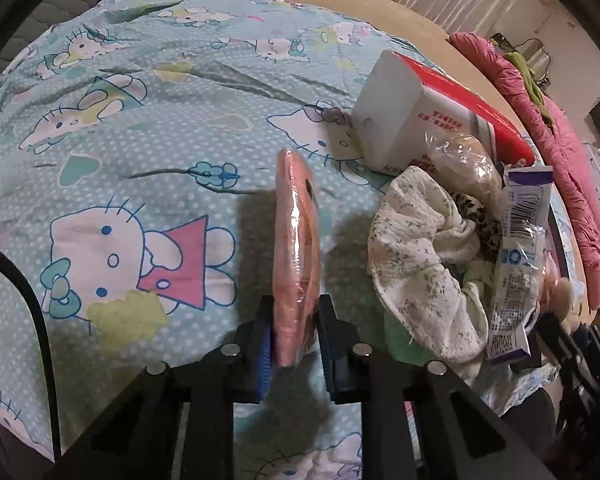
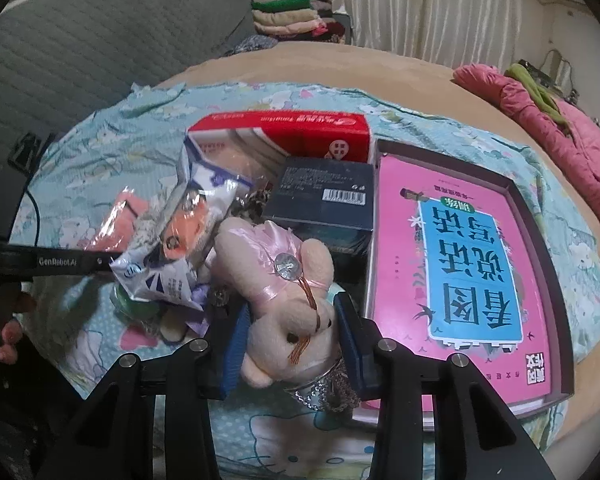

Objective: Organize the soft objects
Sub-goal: 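Carry the towel and bunny with both grippers over the purple tray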

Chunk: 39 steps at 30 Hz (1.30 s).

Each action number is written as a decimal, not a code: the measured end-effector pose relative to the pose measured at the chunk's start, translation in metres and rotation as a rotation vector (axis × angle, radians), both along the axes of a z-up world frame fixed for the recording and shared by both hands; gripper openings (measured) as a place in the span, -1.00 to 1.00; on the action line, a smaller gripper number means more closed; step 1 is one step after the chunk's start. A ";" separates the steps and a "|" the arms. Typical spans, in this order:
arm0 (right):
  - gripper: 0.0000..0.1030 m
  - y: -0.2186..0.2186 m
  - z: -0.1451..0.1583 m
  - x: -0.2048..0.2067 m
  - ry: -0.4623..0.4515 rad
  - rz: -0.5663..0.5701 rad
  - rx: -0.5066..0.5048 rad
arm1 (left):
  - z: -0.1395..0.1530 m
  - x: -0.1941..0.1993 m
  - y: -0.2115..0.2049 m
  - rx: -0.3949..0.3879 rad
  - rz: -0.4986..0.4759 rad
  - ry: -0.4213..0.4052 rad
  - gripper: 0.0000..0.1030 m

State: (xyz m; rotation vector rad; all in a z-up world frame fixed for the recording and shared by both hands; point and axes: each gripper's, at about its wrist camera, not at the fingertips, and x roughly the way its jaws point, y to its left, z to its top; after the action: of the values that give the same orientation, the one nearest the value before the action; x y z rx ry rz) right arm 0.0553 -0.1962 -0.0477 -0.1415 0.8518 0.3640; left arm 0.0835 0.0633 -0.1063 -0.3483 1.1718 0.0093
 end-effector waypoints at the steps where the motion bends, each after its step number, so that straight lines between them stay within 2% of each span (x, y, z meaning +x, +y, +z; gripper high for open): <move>1: -0.18 -0.001 0.002 -0.001 -0.005 -0.002 0.007 | 0.001 -0.002 0.000 -0.003 -0.003 -0.006 -0.64; 6: -0.18 -0.007 0.010 -0.006 -0.028 -0.017 0.037 | 0.016 -0.012 -0.001 -0.002 -0.012 -0.051 -0.66; 14: -0.18 -0.015 0.024 -0.014 -0.076 -0.044 0.071 | 0.053 -0.028 -0.016 0.082 -0.052 -0.141 -0.67; 21: -0.18 -0.025 0.038 -0.019 -0.092 -0.086 0.090 | 0.079 -0.038 -0.034 0.087 -0.099 -0.182 -0.67; 31: -0.18 -0.048 0.053 -0.023 -0.132 -0.160 0.125 | 0.108 -0.039 -0.082 0.103 -0.192 -0.235 -0.67; 39: -0.18 -0.069 0.060 -0.024 -0.148 -0.203 0.168 | 0.119 -0.035 -0.121 0.108 -0.261 -0.253 -0.67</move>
State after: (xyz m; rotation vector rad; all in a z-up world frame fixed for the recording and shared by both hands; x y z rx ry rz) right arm 0.0311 -0.2653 0.0118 0.0727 0.6788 0.2299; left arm 0.0483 -0.0573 0.0131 -0.0949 0.9545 -0.1937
